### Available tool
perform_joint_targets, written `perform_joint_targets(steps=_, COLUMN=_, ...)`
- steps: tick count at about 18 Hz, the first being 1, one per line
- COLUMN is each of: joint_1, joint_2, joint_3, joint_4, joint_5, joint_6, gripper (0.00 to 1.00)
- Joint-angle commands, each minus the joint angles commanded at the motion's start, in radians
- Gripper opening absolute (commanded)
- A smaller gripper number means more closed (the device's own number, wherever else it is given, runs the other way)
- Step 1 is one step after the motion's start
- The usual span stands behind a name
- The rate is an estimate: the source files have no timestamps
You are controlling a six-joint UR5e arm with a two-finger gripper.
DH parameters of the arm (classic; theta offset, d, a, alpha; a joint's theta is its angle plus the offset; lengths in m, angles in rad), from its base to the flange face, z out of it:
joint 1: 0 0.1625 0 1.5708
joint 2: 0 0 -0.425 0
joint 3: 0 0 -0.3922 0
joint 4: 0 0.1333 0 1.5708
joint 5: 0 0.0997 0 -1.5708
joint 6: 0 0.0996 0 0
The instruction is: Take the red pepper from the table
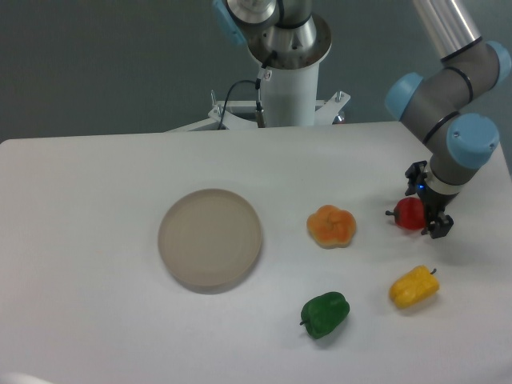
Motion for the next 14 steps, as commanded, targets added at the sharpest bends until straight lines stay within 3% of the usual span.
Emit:
perform_joint_targets(steps=1, joint_1=0.0, joint_2=0.0, joint_3=0.0, joint_4=0.0, joint_5=0.0, joint_6=-0.002, gripper=0.82)
perform_joint_targets(steps=2, joint_1=0.0, joint_2=0.002, joint_3=0.002, joint_4=0.0, joint_5=0.0, joint_6=0.0, gripper=0.56)
perform_joint_targets(steps=3, joint_1=0.0, joint_2=0.002, joint_3=0.003, joint_4=0.0, joint_5=0.0, joint_6=0.001, gripper=0.43)
perform_joint_targets(steps=4, joint_1=0.002, joint_2=0.003, joint_3=0.009, joint_4=0.0, joint_5=-0.002, joint_6=0.001, gripper=0.36)
perform_joint_targets(steps=9, joint_1=-0.009, joint_2=0.02, joint_3=0.063, joint_4=-0.009, joint_5=0.002, joint_6=0.001, gripper=0.33)
perform_joint_targets(steps=14, joint_1=-0.11, joint_2=0.02, joint_3=0.222, joint_4=-0.017, joint_5=0.003, joint_6=-0.09, gripper=0.33)
